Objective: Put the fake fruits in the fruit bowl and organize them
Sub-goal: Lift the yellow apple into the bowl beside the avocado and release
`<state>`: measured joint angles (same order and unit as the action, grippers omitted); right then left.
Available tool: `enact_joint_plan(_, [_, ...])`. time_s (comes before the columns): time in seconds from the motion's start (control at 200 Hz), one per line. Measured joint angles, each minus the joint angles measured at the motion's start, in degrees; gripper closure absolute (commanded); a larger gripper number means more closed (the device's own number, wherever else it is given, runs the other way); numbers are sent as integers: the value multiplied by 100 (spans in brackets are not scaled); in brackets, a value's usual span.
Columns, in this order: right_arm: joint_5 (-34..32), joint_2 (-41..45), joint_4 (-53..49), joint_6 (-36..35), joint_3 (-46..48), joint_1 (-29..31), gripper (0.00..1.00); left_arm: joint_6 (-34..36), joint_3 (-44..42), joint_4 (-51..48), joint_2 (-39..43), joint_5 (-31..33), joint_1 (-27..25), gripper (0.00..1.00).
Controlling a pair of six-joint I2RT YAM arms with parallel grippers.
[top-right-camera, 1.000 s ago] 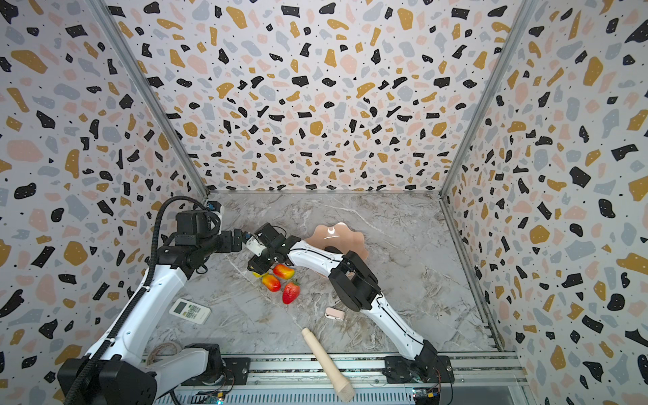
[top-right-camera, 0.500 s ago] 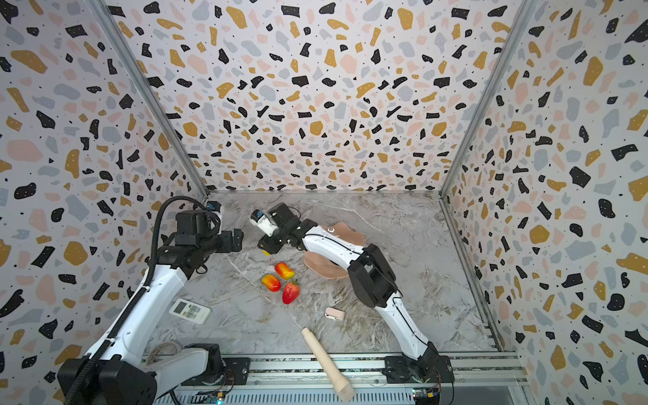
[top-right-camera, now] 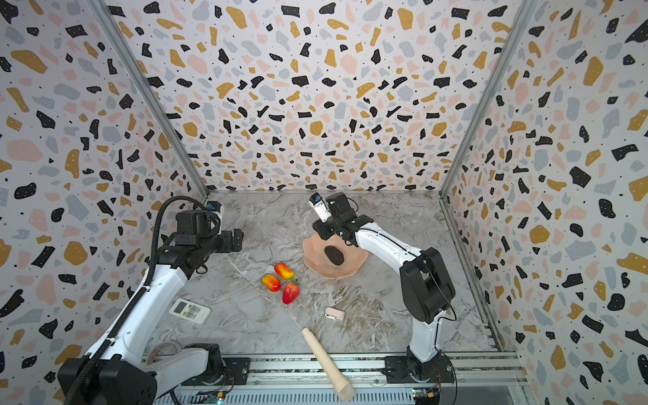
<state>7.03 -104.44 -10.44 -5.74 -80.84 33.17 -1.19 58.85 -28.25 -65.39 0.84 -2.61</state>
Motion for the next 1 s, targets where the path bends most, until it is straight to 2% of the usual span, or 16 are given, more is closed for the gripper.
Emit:
enact_joint_plan(0.185, [-122, 26, 37, -59, 734, -546, 64, 0, 0, 0, -63, -57, 0, 0])
enact_joint_plan(0.426, [-129, 26, 367, -98, 970, -621, 63, 0, 0, 0, -96, -105, 0, 0])
enact_joint_plan(0.671, [-125, -63, 612, -107, 940, -623, 35, 2, 0, 0, -96, -144, 0, 0])
enact_joint_plan(1.001, [-146, -254, 481, -254, 669, -597, 13, 2, 0, 0, -96, -188, 0, 0])
